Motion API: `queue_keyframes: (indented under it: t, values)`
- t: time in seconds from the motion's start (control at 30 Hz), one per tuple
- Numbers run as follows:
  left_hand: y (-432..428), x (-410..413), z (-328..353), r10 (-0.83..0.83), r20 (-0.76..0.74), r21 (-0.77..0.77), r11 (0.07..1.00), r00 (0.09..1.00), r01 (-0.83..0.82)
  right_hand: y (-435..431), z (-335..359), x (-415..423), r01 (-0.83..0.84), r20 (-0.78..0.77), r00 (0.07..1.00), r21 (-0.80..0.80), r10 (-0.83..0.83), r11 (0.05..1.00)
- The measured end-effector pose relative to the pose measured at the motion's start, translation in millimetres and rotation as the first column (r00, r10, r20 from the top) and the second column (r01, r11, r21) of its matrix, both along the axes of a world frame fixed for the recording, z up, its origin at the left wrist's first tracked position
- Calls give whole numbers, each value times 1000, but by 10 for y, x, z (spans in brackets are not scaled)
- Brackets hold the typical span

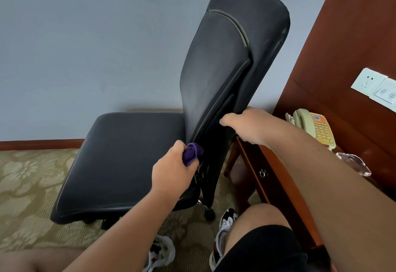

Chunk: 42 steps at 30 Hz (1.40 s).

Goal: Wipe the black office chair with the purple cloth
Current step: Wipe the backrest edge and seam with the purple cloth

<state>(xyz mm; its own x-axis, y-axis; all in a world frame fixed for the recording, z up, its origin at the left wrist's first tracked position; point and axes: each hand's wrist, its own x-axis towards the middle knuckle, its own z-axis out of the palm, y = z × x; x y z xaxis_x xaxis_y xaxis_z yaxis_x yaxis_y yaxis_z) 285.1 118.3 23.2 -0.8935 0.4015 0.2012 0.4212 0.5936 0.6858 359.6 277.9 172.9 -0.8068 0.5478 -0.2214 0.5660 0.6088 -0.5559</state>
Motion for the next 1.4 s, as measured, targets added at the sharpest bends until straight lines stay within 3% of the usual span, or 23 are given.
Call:
queue_keyframes:
  t: [0.1,0.23,0.4,0.57,0.7,0.87,0.97,1.03,1.23,1.4]
  values:
    - [-2,23,-85,20,67,-34,999,998,-18,1,-4,-4,6,-14,1000,-9,-6,1000]
    - [13,48,71,-1,62,61,998,998,-3,1,-8,-1,8,-16,1000,-13,-8,1000]
    - [168,20,593,-64,-129,197,976,990,89,-27,15,3,-19,-28,999,7,19,1000]
    - [251,-80,798,-126,-282,163,971,951,177,-13,21,-7,-94,18,995,68,93,993]
    - [167,-112,495,-111,-200,155,977,974,143,-34,42,25,-110,29,994,55,109,992]
    - [21,-42,18,-58,24,88,995,998,56,-48,30,46,-40,-38,999,-31,38,999]
    - [6,44,-60,-5,154,146,989,988,-18,-67,39,53,-42,-31,999,-33,40,999]
    - [24,71,39,0,165,206,978,986,-34,-70,43,59,-36,-19,999,-30,35,999]
    - [180,70,761,-94,76,417,907,993,54,-71,7,15,-63,20,998,50,62,997]
    - [416,33,1363,-178,-184,409,880,967,240,-57,-15,-4,-86,10,996,34,85,996]
